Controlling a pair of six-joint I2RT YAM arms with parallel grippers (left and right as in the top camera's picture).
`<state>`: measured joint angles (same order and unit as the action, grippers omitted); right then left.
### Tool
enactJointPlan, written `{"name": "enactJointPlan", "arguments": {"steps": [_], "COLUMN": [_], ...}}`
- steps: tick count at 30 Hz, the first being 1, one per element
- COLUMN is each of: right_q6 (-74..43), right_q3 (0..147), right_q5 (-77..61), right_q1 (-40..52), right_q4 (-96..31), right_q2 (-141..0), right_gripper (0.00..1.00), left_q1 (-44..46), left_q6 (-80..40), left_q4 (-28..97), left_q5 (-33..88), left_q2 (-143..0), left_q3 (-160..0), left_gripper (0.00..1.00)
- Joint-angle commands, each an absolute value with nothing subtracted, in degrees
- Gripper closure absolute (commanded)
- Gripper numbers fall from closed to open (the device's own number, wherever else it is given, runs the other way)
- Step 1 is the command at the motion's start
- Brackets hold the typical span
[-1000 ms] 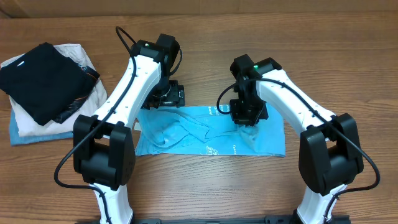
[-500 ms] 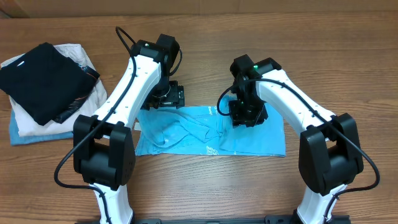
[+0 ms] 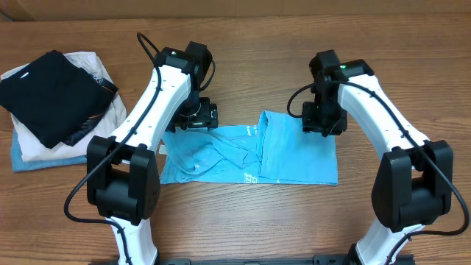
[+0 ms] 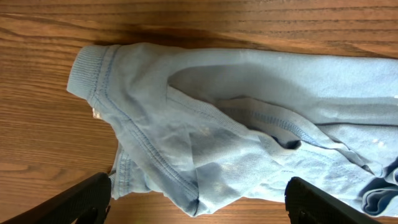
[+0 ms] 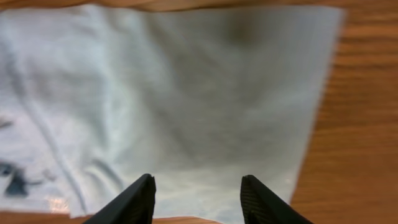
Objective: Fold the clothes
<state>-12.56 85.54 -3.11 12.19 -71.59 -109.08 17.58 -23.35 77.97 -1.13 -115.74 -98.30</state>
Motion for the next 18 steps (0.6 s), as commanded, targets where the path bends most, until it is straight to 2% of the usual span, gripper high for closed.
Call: {"name": "enactJointPlan", "arguments": {"steps": [1, 5, 12, 18], "right_q6": [-5.7, -5.7, -7.7, -7.7], "right_q3": [86.0, 85.9, 85.5, 85.5], "right_q5": [-12.7, -12.1, -5.8, -5.8], "right_q1": [14.1, 17.9, 22.9, 24.5], "right_q4": [-70.3, -67.4, -58.3, -56.6], "right_q2": [-107.3, -107.4, -108.2, -112.4], "right_gripper": [0.49, 0.38, 0.36, 0.36], "left_q1": [17.3, 17.3, 17.3, 17.3], "left_q6": [-22.0, -22.3, -22.3, -22.3], "left_q4": [77.5, 77.5, 77.5, 77.5], "left_q5": [-1.8, -1.8, -1.8, -1.8], "left_q2": [-116.2, -116.2, -116.2, -116.2], "left_q3": [-99.1, -99.1, -99.1, -99.1], "left_gripper": [0.08, 0.08, 0.08, 0.08]}}
